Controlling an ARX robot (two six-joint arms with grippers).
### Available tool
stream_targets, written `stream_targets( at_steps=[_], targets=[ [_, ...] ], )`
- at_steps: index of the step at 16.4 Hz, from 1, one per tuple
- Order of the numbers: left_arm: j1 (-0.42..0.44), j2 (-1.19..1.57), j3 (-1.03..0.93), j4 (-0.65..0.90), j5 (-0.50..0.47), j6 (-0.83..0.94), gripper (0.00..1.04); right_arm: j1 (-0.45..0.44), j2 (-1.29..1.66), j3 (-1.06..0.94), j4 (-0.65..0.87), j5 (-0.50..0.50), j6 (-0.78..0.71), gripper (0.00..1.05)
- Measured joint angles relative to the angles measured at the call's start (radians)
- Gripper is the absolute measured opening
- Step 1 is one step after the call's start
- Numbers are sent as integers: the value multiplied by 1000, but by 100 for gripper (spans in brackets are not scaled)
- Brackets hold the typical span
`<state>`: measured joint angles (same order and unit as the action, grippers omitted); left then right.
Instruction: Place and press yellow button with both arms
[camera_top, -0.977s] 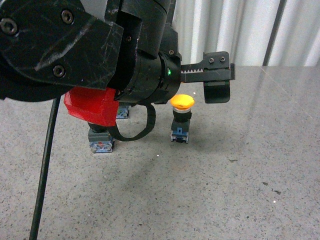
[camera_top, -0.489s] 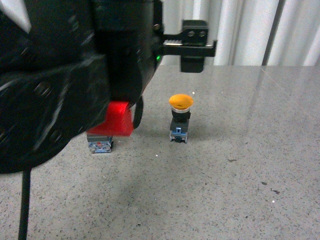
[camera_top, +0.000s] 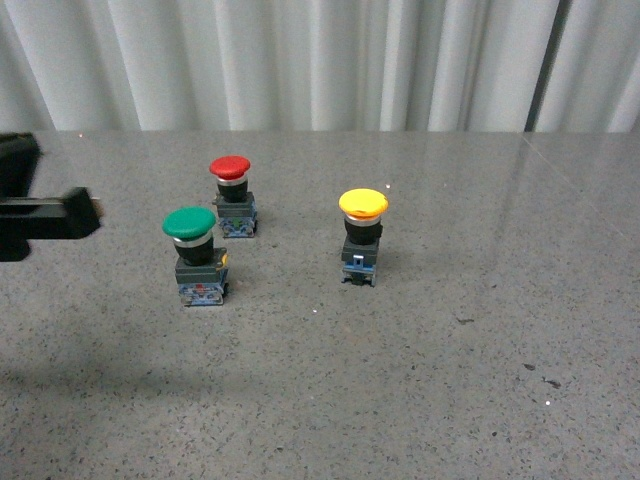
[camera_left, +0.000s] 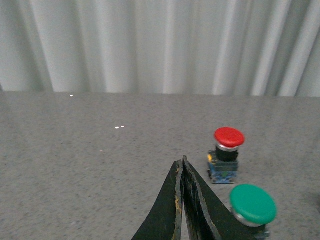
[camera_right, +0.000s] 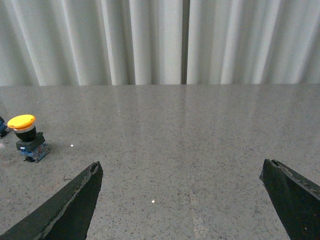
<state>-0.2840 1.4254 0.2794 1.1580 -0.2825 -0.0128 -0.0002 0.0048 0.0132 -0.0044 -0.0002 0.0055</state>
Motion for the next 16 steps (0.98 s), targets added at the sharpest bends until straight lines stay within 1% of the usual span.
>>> stream_targets(
  at_steps=[2, 5, 9, 11, 12, 13, 16],
  targets=[
    [57, -77, -82, -40, 40, 0, 2, 0, 0, 0, 0, 0, 0, 98],
    [110, -240, -153, -109, 109, 0, 2, 0, 0, 0, 0, 0, 0, 98],
    [175, -459, -226, -265, 170, 0, 2, 0, 0, 0, 0, 0, 0, 98],
    [195, -560, -243, -344, 193, 0, 2, 0, 0, 0, 0, 0, 0, 98],
    [248, -613, -253, -389, 258, 0, 2, 0, 0, 0, 0, 0, 0, 98],
    [285, -659, -260, -430, 268, 0, 2, 0, 0, 0, 0, 0, 0, 98],
    [281, -803, -264, -551, 283, 1, 2, 0, 0, 0, 0, 0, 0, 98]
  ],
)
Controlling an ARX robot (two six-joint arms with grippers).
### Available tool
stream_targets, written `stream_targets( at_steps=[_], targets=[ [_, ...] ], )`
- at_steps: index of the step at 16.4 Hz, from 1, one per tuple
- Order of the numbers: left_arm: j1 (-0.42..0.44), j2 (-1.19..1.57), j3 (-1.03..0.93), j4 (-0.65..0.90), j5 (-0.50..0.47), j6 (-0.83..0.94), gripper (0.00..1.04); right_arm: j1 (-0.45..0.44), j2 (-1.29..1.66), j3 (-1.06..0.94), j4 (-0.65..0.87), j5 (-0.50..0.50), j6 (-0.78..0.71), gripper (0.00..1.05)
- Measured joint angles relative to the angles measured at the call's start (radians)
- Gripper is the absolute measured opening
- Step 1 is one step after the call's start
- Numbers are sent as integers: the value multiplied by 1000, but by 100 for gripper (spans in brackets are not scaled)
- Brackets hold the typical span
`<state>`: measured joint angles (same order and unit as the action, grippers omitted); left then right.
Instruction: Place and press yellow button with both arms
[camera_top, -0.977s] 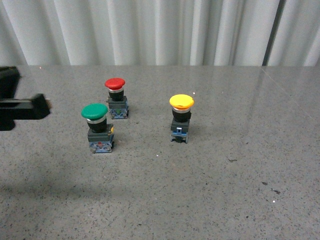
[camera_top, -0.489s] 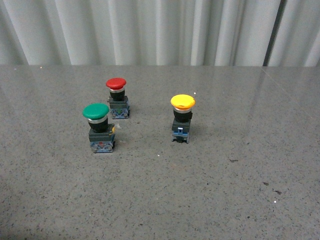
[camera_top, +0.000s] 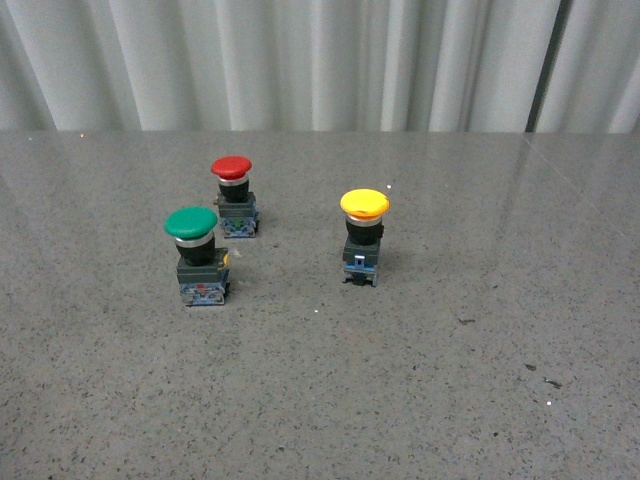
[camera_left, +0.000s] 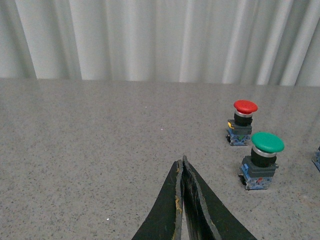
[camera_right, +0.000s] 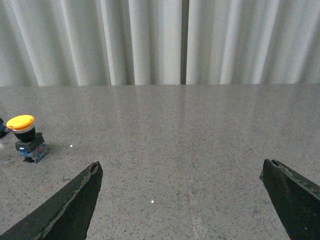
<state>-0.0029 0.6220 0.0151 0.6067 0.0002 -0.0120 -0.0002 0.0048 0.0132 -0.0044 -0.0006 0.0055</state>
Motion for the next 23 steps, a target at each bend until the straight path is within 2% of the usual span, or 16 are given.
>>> stream_targets(
  at_steps=[5, 18, 19, 20, 23],
  targets=[
    [1, -200, 0, -187, 0, 0, 2, 0, 0, 0, 0, 0, 0, 98],
    [1, -458, 0, -448, 0, 1, 2, 0, 0, 0, 0, 0, 0, 98],
    [1, -547, 0, -586, 0, 1, 2, 0, 0, 0, 0, 0, 0, 98],
    [1, -606, 0, -619, 0, 2, 2, 0, 0, 0, 0, 0, 0, 98],
    [1, -611, 0, -607, 0, 2, 2, 0, 0, 0, 0, 0, 0, 98]
  ],
)
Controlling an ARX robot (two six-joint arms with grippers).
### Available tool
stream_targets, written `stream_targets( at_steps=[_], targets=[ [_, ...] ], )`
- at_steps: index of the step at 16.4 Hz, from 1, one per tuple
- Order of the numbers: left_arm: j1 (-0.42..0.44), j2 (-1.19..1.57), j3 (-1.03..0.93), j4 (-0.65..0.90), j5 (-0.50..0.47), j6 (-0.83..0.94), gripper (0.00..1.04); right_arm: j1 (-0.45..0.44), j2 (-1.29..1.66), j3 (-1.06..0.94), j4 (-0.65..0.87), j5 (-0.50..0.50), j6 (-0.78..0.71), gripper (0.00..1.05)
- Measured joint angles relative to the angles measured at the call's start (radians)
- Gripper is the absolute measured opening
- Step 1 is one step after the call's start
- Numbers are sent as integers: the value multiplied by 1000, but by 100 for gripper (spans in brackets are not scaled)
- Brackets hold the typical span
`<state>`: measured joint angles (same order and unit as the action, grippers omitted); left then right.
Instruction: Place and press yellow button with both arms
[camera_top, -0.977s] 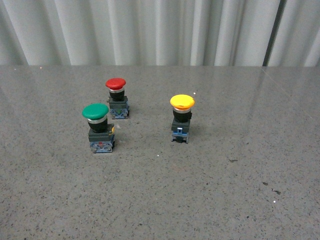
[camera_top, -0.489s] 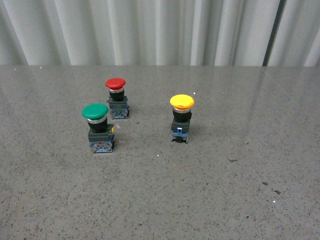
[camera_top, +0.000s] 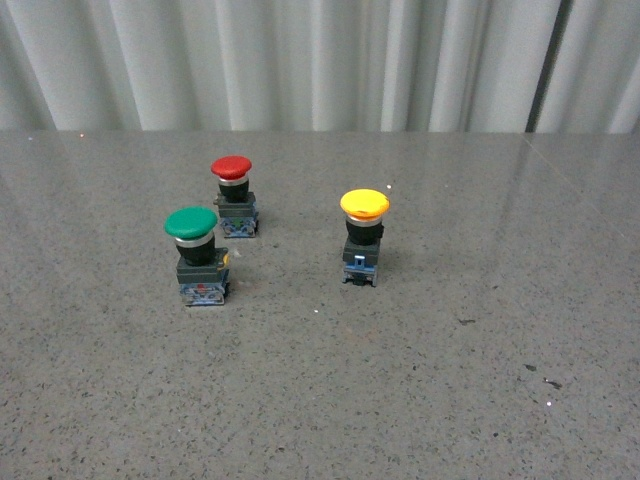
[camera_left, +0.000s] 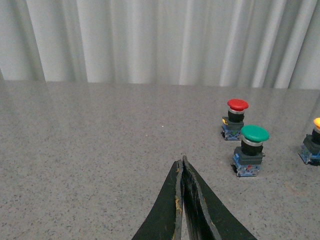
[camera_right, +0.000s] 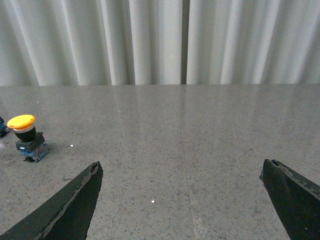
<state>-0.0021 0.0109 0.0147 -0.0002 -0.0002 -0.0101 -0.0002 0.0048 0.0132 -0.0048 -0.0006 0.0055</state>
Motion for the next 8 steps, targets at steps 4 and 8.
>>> stream_targets(
  at_steps=[4, 8],
  targets=[
    [0, 0, 0, -4, 0, 0, 37, 0, 0, 0, 0, 0, 0, 98],
    [0, 0, 0, -5, -1, 0, 86, 55, 94, 48, -102, 112, 92, 98]
  ],
)
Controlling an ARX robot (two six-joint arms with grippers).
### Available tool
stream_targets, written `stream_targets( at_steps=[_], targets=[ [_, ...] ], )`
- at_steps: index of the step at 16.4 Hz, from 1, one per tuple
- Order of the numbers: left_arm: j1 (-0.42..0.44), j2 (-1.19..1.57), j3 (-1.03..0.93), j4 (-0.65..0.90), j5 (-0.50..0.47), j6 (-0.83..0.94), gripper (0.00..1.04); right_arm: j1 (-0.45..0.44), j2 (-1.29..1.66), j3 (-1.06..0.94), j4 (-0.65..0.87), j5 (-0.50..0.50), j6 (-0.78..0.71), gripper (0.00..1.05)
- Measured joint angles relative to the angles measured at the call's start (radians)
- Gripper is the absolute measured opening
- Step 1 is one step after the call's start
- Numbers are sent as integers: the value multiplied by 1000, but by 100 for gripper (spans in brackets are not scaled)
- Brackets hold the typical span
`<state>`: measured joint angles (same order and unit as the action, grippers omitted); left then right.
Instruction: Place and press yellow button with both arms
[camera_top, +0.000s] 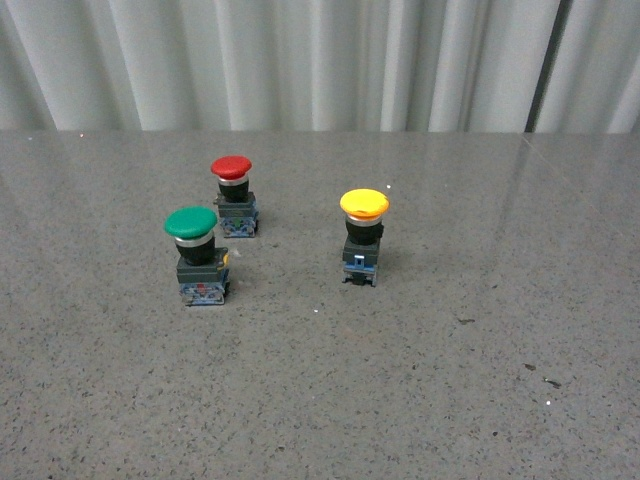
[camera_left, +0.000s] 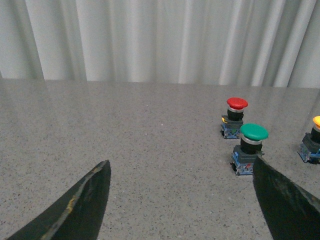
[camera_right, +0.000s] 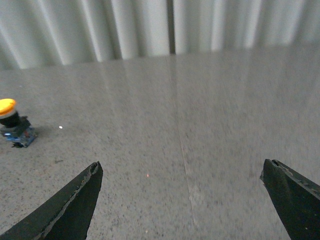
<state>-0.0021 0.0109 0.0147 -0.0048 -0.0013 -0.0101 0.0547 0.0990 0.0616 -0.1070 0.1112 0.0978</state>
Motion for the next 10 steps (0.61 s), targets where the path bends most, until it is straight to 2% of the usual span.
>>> stream_targets(
  at_steps=[1, 2, 5, 6, 9, 10],
  targets=[
    [0, 0, 0, 1, 2, 0, 97, 16, 128, 48, 74, 7, 80, 98],
    [0, 0, 0, 1, 2, 2, 100, 18, 180, 79, 126, 6, 100, 98],
    [0, 0, 0, 1, 1, 2, 98, 26, 269, 136, 223, 2, 117, 98],
    [0, 0, 0, 0, 1, 2, 97, 40, 346, 186, 299, 3, 119, 98],
    [0, 0, 0, 0, 1, 2, 98, 156, 795, 389, 596, -33, 90, 98],
    [0, 0, 0, 0, 1, 2, 98, 184, 972, 478, 653, -34, 85, 98]
  ],
)
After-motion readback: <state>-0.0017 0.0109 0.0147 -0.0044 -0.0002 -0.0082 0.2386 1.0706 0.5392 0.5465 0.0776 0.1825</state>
